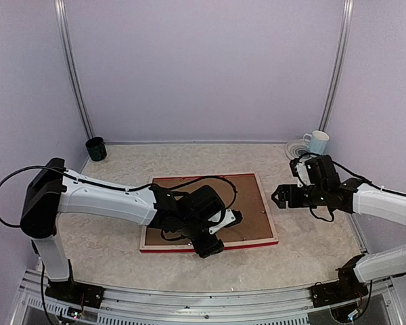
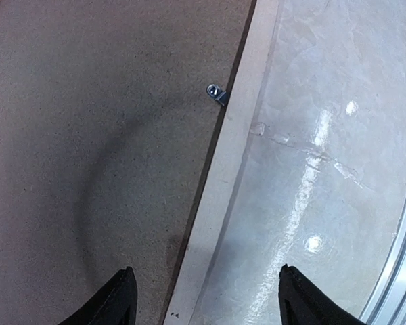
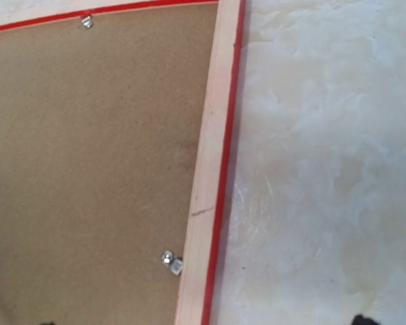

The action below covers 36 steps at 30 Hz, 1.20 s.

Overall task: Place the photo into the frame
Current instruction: Pick up the photo frame from the center of the board.

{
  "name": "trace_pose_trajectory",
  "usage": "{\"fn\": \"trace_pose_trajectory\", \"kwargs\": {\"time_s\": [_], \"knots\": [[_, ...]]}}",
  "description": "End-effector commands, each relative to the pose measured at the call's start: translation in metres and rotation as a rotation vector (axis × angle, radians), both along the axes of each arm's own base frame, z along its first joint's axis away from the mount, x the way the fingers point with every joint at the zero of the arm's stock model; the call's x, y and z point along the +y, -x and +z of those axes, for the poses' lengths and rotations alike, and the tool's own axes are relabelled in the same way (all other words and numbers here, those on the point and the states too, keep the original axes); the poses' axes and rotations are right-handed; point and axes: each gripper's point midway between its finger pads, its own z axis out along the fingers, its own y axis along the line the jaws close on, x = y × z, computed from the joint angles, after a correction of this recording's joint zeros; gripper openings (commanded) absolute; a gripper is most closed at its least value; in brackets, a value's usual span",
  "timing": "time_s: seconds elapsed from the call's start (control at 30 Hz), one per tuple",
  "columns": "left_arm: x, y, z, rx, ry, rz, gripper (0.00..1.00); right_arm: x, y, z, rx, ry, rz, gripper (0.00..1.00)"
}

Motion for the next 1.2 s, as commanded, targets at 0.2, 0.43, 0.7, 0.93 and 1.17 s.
{"fn": "trace_pose_trajectory", "kwargs": {"time_s": [0.2,0.43,0.7,0.93,1.17], "knots": [[0.0,0.0,-0.031,-0.009,-0.063,-0.082,0.59,0.001,0.013,0.003,0.041,-0.053,0.006,0.94],[0.003,-0.009,-0.04,-0.008,-0.092,-0.082,0.47,0.006,0.013,0.002,0.051,-0.06,0.03,0.94],[0.004,-0.01,-0.052,-0.003,-0.118,-0.088,0.36,0.009,0.013,-0.001,0.059,-0.054,0.054,0.94],[0.003,-0.01,-0.056,0.004,-0.126,-0.096,0.17,0.017,0.013,-0.008,0.083,-0.066,0.093,0.94],[0.0,-0.015,-0.04,-0.021,-0.113,-0.096,0.0,0.021,0.012,-0.007,0.095,-0.097,0.122,0.94]]}}
